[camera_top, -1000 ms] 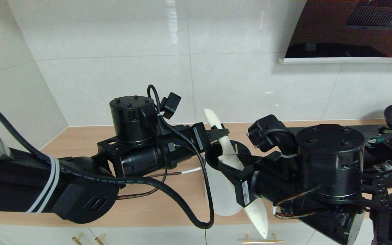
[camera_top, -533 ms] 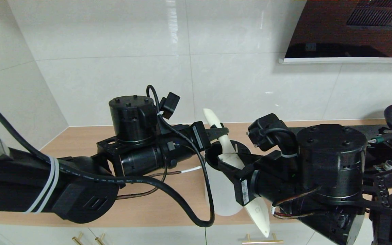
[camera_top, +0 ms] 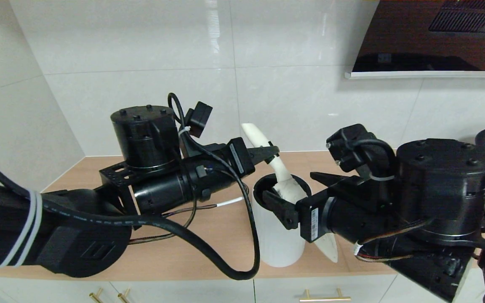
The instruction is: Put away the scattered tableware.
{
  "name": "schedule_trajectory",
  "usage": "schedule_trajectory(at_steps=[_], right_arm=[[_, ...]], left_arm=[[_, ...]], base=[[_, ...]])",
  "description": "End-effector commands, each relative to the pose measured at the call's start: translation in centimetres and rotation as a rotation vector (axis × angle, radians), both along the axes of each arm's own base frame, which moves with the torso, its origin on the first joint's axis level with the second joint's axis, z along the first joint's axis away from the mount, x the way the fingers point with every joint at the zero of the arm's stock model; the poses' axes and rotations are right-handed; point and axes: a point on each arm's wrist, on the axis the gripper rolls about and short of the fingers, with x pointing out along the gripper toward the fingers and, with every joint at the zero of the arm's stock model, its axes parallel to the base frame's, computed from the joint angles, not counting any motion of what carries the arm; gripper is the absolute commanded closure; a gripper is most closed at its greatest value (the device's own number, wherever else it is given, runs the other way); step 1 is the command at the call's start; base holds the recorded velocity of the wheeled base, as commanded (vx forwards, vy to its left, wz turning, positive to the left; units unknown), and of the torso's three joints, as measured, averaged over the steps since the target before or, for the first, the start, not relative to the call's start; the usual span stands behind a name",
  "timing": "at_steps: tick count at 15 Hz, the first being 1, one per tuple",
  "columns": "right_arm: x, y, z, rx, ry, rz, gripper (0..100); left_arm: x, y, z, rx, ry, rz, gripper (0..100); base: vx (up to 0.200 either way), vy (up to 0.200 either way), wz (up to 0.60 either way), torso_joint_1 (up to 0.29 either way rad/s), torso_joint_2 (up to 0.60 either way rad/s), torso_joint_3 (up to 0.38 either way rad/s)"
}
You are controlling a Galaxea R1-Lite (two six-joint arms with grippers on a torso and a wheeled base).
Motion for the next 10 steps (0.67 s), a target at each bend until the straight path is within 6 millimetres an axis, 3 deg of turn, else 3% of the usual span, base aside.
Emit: schedule_trajectory(at_steps=[1,5,8,10], right_arm=[[-0.7,-1.8,2.0,0.047,-0.043,-0.017,0],[-0.1,-3.5,2.8,0.036,-0.085,-0.067,0],[0.2,-3.1,2.2,0.017,-0.071,-0.067,0],[0.4,-3.1,2.1,0.013,-0.069,-0.074,0]], left_arm=[[-0.5,1.8,2.2,-0.028,-0.068,0.039,100],[0.0,5.1,3.9,0.047,-0.231,0.178,100],[-0.1,5.3,4.5,0.155,-0.366,0.26,100],[0.1,5.1,6.1,0.174,-0.462,0.268,100]], base=[[0.0,0.0,0.0,0.0,0.0,0.0],[0.0,0.0,0.0,0.0,0.0,0.0],[0.0,0.0,0.0,0.0,0.0,0.0],[0.0,0.0,0.0,0.0,0.0,0.0]])
